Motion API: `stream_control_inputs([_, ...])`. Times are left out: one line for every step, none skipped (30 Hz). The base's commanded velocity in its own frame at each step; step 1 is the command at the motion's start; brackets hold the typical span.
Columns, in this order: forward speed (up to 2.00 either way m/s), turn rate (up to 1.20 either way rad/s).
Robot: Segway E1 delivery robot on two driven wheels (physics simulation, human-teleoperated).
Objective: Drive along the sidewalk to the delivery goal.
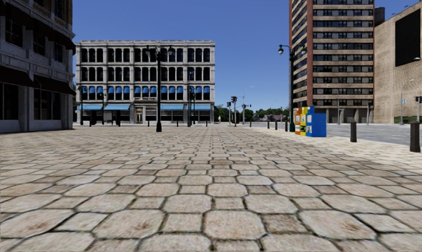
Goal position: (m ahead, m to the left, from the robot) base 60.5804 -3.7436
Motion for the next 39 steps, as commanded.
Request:
stream_control_inputs([1.96,0.0])
stream_control_inputs([1.96,0.0])
stream_control_inputs([1.96,0.0])
stream_control_inputs([1.96,0.0])
stream_control_inputs([1.96,0.0])
stream_control_inputs([1.96,0.0])
stream_control_inputs([1.96,0.0])
stream_control_inputs([1.96,0.0])
stream_control_inputs([1.96,0.0])
stream_control_inputs([1.96,0.0])
stream_control_inputs([1.96,0.0])
stream_control_inputs([1.96,0.0])
stream_control_inputs([1.96,0.0])
stream_control_inputs([1.96,0.0])
stream_control_inputs([1.96,0.0])
stream_control_inputs([1.96,0.0])
stream_control_inputs([1.96,0.0])
stream_control_inputs([1.96,0.0])
stream_control_inputs([1.96,0.0])
stream_control_inputs([2.0,0.0])
stream_control_inputs([2.0,0.0])
stream_control_inputs([2.0,0.0])
stream_control_inputs([2.0,0.0])
stream_control_inputs([2.0,0.0])
stream_control_inputs([2.0,0.0])
stream_control_inputs([2.0,0.0])
stream_control_inputs([2.0,0.0])
stream_control_inputs([2.0,0.0])
stream_control_inputs([2.0,0.0])
stream_control_inputs([2.0,0.0])
stream_control_inputs([2.0,0.0])
stream_control_inputs([2.0,0.0])
stream_control_inputs([2.0,0.0])
stream_control_inputs([2.0,0.0])
stream_control_inputs([2.0,0.0])
stream_control_inputs([2.0,0.0])
stream_control_inputs([2.0,0.0])
stream_control_inputs([2.0,0.0])
stream_control_inputs([2.0,0.0])
